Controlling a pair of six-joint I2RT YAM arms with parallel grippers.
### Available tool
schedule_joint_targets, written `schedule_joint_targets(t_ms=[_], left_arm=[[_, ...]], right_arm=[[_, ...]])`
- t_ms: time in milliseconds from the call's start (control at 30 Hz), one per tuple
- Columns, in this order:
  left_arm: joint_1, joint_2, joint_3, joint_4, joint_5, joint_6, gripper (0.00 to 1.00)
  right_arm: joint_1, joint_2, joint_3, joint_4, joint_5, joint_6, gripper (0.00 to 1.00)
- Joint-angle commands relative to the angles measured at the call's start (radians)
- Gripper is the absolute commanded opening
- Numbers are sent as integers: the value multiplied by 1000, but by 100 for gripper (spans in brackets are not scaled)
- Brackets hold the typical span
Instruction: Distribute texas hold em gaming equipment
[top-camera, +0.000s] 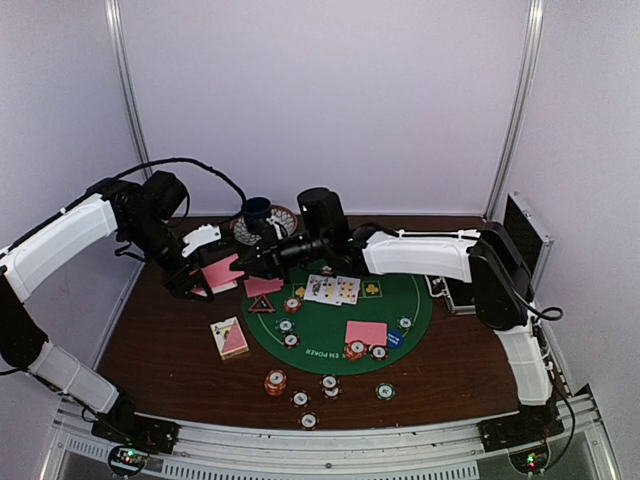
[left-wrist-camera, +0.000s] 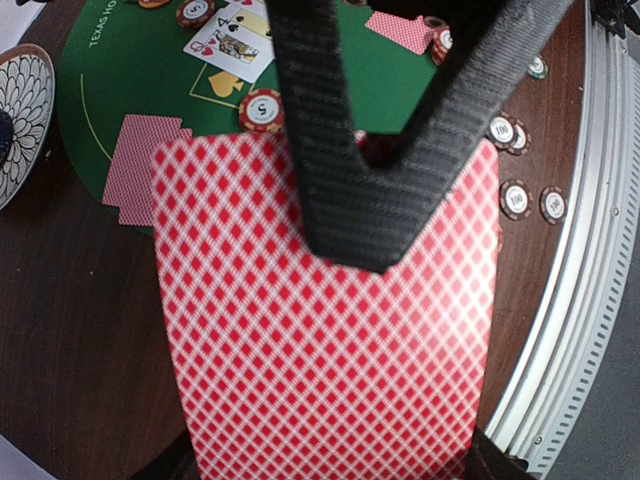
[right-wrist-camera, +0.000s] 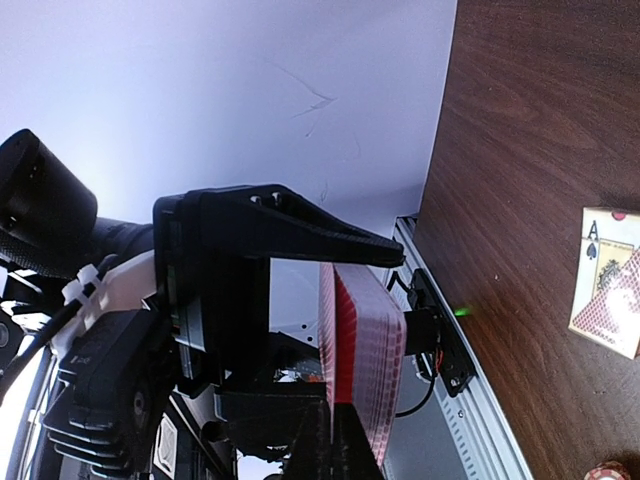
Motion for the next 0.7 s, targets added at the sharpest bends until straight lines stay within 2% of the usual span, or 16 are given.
schedule_joint_targets(t_ms=[0, 133, 300, 500, 667], left_arm=[[-2, -13, 23, 21, 11, 2, 0], [-2, -12, 21, 21, 8, 3, 0], [-2, -14, 20, 21, 6, 3, 0], [-2, -12, 19, 22, 8, 2, 0], [-2, -13, 20, 19, 8, 3, 0]], right_arm=[[-26, -24, 7, 4, -18, -26, 0], [-85, -94, -66, -22, -18, -68, 0], [-224, -221, -243, -75, -8, -152, 0], [-404, -321, -392, -355, 59, -401, 0], [-508, -312, -435, -459, 95, -539, 0]])
